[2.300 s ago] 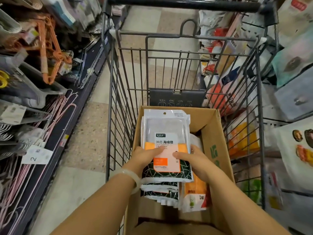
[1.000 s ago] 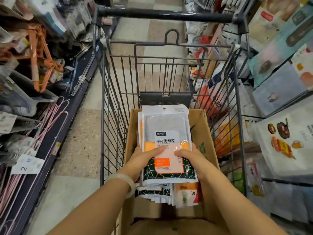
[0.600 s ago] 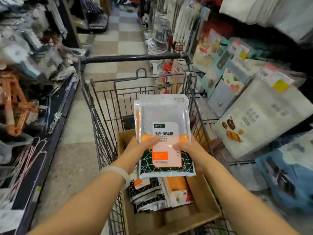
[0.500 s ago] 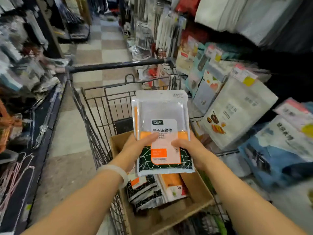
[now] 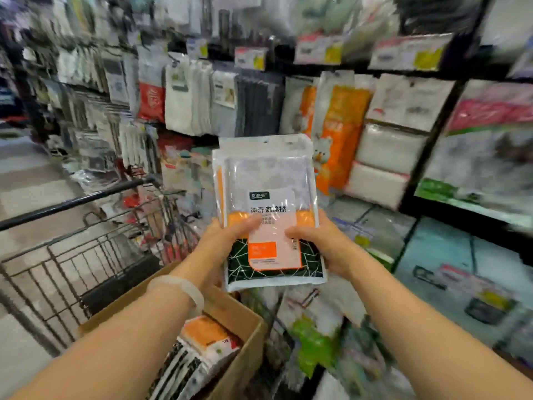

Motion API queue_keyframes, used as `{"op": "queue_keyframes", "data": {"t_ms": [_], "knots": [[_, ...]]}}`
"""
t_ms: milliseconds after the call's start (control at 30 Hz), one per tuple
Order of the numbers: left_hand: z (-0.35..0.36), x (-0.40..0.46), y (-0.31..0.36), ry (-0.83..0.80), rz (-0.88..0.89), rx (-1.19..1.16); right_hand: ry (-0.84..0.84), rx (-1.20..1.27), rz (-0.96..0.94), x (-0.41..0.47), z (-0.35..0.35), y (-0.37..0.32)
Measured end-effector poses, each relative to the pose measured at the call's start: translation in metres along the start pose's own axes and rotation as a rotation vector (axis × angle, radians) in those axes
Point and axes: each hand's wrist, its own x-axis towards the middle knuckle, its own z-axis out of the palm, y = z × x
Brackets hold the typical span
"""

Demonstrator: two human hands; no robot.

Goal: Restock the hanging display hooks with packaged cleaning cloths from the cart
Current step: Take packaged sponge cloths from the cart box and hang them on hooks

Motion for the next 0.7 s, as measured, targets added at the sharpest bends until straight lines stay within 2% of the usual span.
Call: {"op": "queue_keyframes", "data": {"t_ms": [133,300,533,700], "knots": [[0.09,-0.027,0.013,-0.184,0.06,0.027,0.17,0.009,-0.111,-0.083,-0.064,-0.029],[0.213,-0.08,0.011,-0.464,0.161,0.047,0.394,-0.021,-0.118,-0.211,-0.146,-0.053],[0.373,-0.189,0.024,-0.708,0.309,0.034,0.644,-0.086,-0.187,-0.391,-0.237,-0.099],[0.442,-0.249,0.032,-0.829,0.368,0.038,0.703,-0.114,-0.237,-0.478,-0.277,-0.12]]}}
